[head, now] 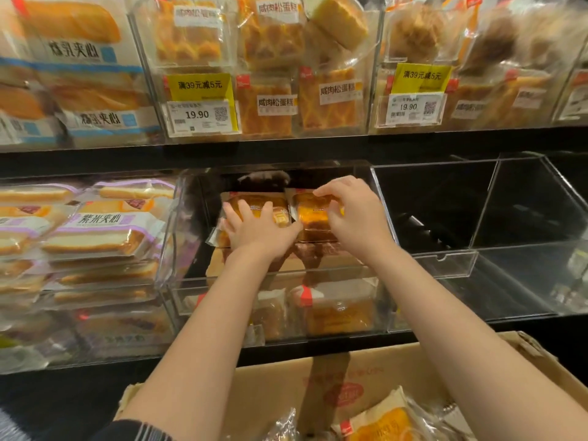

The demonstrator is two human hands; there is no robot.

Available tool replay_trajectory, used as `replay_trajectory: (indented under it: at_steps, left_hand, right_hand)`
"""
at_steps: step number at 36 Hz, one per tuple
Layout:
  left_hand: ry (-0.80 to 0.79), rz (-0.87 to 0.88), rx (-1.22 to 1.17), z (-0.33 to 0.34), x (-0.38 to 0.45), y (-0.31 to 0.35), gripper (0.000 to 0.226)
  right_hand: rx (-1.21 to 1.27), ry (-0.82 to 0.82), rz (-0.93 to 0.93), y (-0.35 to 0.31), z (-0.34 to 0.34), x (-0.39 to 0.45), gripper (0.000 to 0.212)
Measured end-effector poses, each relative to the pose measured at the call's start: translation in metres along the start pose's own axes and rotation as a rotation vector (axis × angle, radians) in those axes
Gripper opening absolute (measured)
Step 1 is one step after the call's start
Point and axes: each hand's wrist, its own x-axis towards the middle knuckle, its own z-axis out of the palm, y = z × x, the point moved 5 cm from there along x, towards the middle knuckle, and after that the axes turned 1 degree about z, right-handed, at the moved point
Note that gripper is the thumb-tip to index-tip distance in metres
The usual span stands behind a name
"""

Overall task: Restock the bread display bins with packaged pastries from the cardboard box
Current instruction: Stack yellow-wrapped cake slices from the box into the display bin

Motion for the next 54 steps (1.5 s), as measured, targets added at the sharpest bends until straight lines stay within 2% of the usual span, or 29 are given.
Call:
replay_trajectory:
  at_steps: [3,7,9,12,15,17,21,24,26,30,36,39,43,47,50,51,54]
  left_hand:
    - [0.146,0.011,-0.121,-0.015,-0.007,0.001,0.079]
    - [0.44,0.145,-0.342,-0.044,-0.033,0.01,0.048]
    - [0.478,0.266,-0.449,-0.049,-0.047,0.022,0.036]
    - [0.352,0.448,-0.642,-0.048,-0.063,0.044,0.025]
    - [0.105,0.561,-0.724,-0.042,-0.078,0.066,0.015]
    - [-0.124,0.592,-0.63,-0.033,-0.089,0.078,0.011]
    - [-0.528,0.767,-0.356,-0.005,-0.119,0.083,0.014]
    - [-0.957,0.686,-0.287,0.031,-0.138,0.068,0.021]
    - [-1.12,0.577,-0.155,0.055,-0.141,0.053,0.02]
    - [-1.161,0.479,0.201,0.099,-0.137,0.028,0.035]
    - [-1.237,0.362,0.351,0.134,-0.149,0.002,0.041]
    - [-1.269,0.376,0.385,0.145,-0.157,0.002,0.038]
    - [-1.225,0.442,0.353,0.151,-0.165,0.012,0.038]
    - [-1.24,0.438,0.351,0.158,-0.171,0.011,0.046]
    - [-1.247,0.412,0.368,0.158,-0.174,0.01,0.048]
    - [-1.245,0.399,0.354,0.158,-0.174,0.01,0.049]
    - [-1.263,0.345,0.27,0.155,-0.176,0.011,0.055]
  right_hand:
    - [0.051,0.136,-0.006,-0.001,-0.019,-0.013,0.023]
    - [0.112,0.027,0.018,0.006,-0.028,-0.046,0.019]
    - [0.19,-0.008,0.066,0.011,-0.039,-0.059,0.021]
    - [0.304,-0.054,0.147,0.013,-0.06,-0.067,0.028]
    - [0.303,-0.12,0.134,0.017,-0.078,-0.073,0.032]
    - [0.248,-0.146,0.113,0.023,-0.087,-0.08,0.032]
    - [0.139,-0.275,0.16,0.044,-0.096,-0.102,0.03]
    - [0.088,-0.433,0.28,0.066,-0.096,-0.124,0.034]
    - [0.096,-0.547,0.376,0.078,-0.092,-0.139,0.034]
    - [0.031,-0.772,0.509,0.097,-0.077,-0.178,0.027]
    - [0.0,-1.085,0.796,0.111,-0.034,-0.226,0.032]
    - [0.014,-1.083,0.898,0.108,-0.015,-0.242,0.03]
    - [0.002,-1.01,1.021,0.103,0.008,-0.265,0.03]
    - [-0.04,-0.909,1.029,0.109,0.01,-0.266,0.046]
    - [0.053,-0.882,1.123,0.109,0.004,-0.264,0.071]
    - [0.118,-0.874,1.156,0.106,0.001,-0.262,0.067]
    - [0.318,-0.856,1.258,0.104,-0.005,-0.253,0.027]
